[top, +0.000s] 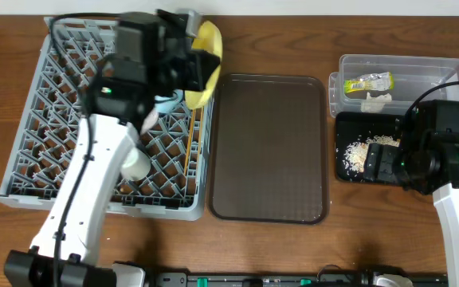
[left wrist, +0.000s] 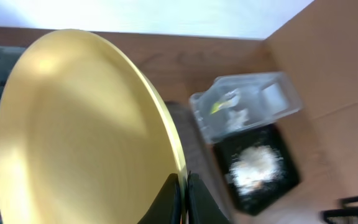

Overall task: Sort waste into correct bins and load items into the dishwasher
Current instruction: 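Lift the yellow plate and stand it upright in the rack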

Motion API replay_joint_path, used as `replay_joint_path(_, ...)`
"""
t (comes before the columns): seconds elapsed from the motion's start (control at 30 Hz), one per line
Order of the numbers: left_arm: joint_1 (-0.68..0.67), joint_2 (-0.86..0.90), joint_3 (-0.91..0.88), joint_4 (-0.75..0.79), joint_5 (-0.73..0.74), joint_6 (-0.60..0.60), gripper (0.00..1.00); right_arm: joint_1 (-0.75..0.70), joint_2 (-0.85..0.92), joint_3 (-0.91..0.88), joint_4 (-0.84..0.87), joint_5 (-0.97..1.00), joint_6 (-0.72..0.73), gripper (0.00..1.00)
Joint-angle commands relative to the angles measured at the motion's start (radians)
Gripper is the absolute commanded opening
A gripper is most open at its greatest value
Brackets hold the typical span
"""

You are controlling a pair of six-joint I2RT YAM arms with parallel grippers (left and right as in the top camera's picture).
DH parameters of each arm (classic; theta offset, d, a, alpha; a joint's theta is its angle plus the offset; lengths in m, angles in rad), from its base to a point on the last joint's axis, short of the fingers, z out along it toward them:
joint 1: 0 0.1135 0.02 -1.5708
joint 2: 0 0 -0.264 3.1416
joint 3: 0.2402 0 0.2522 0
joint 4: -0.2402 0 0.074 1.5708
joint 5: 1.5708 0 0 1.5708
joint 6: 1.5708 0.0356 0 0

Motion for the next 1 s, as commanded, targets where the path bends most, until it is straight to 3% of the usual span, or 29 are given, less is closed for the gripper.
replay_joint_path(0.0, 0.087, 0.044, 0.005, 0.027, 0.277, -0.106, 0.06, -0.006, -0.005, 0.001, 0.002, -0.008, 0.010, 0.89)
replay_joint_path(0.17, 0.164, 0.111, 0.005, 0.047, 0.417, -0.163, 0.06, -0.006, -0.005, 0.001, 0.003, -0.008, 0.010, 0.89)
replay_joint_path(0.53, 0.225, 0.277, 0.004, 0.044, 0.480, -0.220, 0.06, -0.006, -0.005, 0.001, 0.003, -0.008, 0.010, 0.89)
replay_joint_path(0.97, 0.225, 0.293, 0.004, 0.113, 0.558, -0.270, 0.06, -0.006, -0.005, 0.001, -0.001, -0.008, 0.010, 0.89)
